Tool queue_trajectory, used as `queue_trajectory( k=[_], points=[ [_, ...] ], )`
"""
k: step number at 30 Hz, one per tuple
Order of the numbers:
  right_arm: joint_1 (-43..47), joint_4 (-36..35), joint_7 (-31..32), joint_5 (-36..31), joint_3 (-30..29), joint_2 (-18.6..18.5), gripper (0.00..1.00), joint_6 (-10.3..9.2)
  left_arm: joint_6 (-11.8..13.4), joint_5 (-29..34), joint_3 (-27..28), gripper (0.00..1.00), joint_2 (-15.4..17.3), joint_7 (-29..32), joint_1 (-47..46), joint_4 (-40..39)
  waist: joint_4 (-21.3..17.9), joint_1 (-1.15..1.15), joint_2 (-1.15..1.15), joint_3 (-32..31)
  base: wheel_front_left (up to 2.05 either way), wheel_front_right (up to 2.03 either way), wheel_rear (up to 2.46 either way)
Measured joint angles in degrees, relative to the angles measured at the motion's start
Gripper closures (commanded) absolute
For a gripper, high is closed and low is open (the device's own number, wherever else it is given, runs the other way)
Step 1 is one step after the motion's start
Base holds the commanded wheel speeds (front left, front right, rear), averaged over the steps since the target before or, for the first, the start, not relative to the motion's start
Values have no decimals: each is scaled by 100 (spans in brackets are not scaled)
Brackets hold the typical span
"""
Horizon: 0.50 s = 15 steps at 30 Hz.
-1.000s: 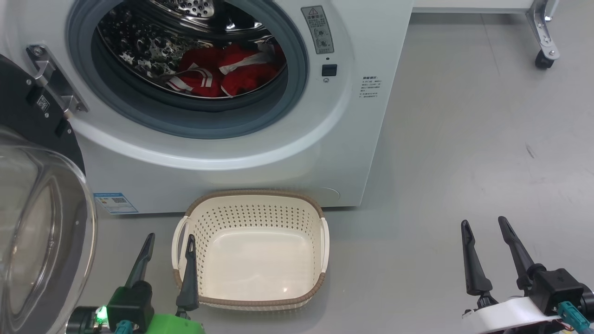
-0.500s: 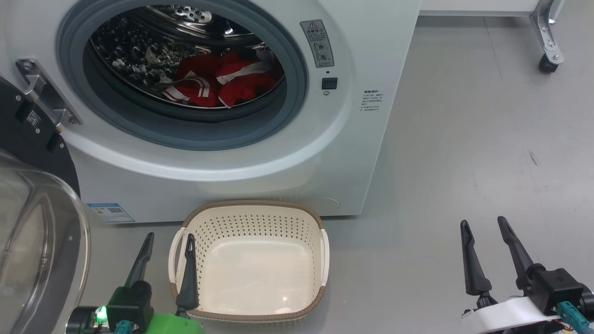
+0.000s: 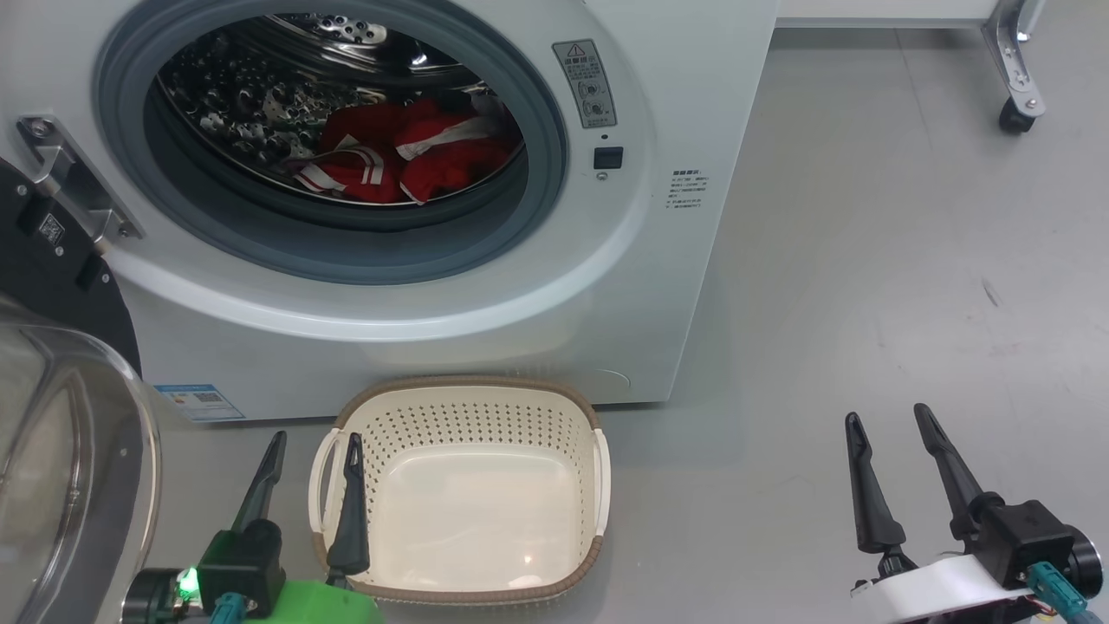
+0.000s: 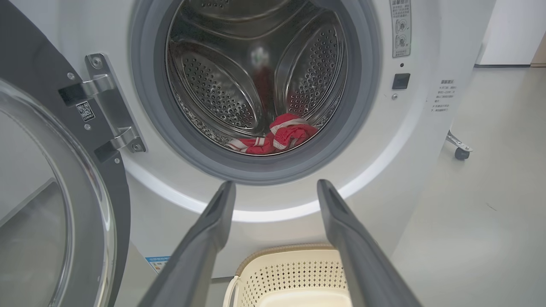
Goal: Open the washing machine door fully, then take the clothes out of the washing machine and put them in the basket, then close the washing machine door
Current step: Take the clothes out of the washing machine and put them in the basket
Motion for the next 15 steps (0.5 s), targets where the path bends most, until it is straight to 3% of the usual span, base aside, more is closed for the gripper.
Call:
queue_trajectory(
  k=[15],
  points=[
    [-102,-121,0,1,96,2,0,8,1,-272,-5,0,0,75,-143,125,-221,0,0,319,0,0,0]
  ],
)
